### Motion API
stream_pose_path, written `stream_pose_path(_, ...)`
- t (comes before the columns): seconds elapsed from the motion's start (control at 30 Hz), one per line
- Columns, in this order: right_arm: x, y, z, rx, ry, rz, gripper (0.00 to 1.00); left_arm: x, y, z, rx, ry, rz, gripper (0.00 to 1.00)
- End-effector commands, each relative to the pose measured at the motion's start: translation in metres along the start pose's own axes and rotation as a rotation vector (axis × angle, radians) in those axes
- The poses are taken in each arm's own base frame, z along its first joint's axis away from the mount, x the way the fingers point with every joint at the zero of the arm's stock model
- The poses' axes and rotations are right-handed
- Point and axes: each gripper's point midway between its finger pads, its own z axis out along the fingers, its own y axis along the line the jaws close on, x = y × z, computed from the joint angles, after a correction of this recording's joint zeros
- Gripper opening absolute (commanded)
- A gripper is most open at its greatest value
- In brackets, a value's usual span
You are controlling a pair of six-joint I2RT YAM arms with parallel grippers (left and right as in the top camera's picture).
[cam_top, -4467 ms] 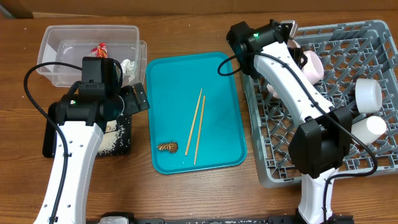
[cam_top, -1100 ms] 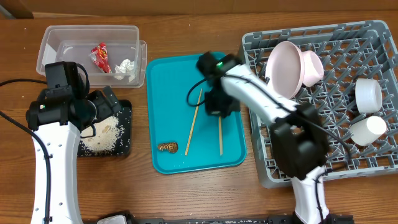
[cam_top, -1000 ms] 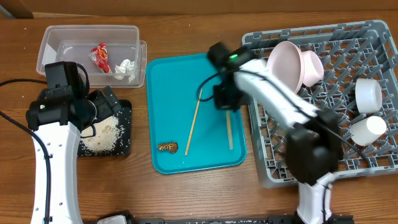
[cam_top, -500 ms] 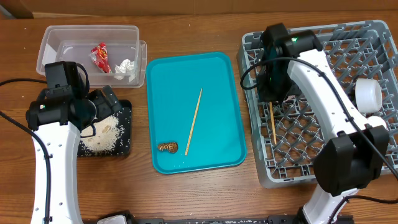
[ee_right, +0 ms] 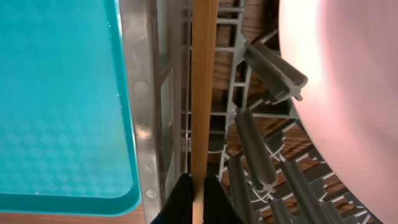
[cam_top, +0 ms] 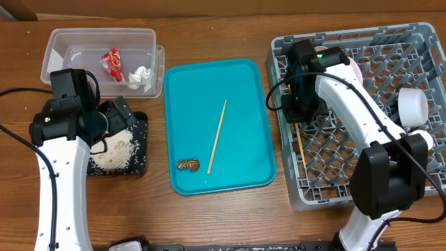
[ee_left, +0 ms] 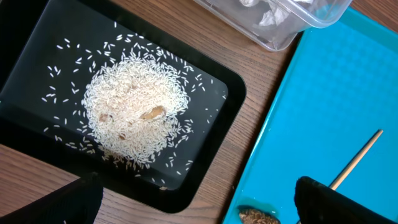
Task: Sort waste into correct bins and load items into the dishwasher
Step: 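Carry the chopstick to the dish rack and insert it upright, then grasp the second chopstick on the teal tray with the right gripper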
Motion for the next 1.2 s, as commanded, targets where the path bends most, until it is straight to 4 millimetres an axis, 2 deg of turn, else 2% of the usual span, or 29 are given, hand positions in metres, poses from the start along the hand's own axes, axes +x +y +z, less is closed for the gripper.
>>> stream_pose_path(0.0,0.001,0.003,0.002,-0.012,0.005,-0.011,0.04,-0.003,-0.001,0.0,0.007,0.0,-0.003,1.0)
stream_pose_path(0.33,0.001,0.004,0.002,-0.013,0.003,-0.011,0.05,-0.003,-0.001,0.0,0.007,0.0,-0.003,1.0)
stream_pose_path(0.4,0.001,0.004,0.002,-0.013,0.003,-0.011,0.31,-0.003,-0.001,0.0,0.007,0.0,-0.003,1.0)
stream_pose_path(0.43,0.001,0.004,0.002,-0.013,0.003,-0.011,0.41,-0.003,-0.001,0.0,0.007,0.0,-0.003,1.0)
stream_pose_path(0.5,0.0,0.004,0.002,-0.013,0.002,-0.011,0.43,-0.003,-0.001,0.0,0.007,0.0,-0.003,1.0)
stream_pose_path(0.63,-0.002,0.004,-0.001,-0.014,-0.011,0.025,0.42,-0.003,-0.001,0.0,0.007,0.0,-0.003,1.0)
stream_pose_path(0.67,-0.003,0.004,-0.004,-0.017,-0.024,0.035,0.41,-0.003,-0.001,0.0,0.007,0.0,-0.003,1.0)
stream_pose_path(0.8,-0.025,0.014,-0.055,-0.056,-0.194,0.052,0.42,-0.003,-0.001,0.0,0.007,0.0,-0.002,1.0)
stream_pose_path(0.87,-0.036,0.024,-0.084,-0.08,-0.288,0.032,0.43,-0.003,-0.001,0.0,0.007,0.0,-0.002,1.0)
stream_pose_path(0.97,-0.05,0.05,-0.118,-0.144,-0.398,-0.02,0.52,-0.003,-0.001,0.0,0.007,0.0,-0.002,1.0)
stream_pose_path(1.07,-0.059,0.085,-0.131,-0.237,-0.462,-0.081,0.53,-0.003,-0.001,0.0,0.007,0.0,-0.003,1.0)
stream_pose_path(1.17,-0.062,0.127,-0.128,-0.355,-0.465,-0.123,0.53,-0.003,-0.001,0.0,0.007,0.0,-0.002,1.0)
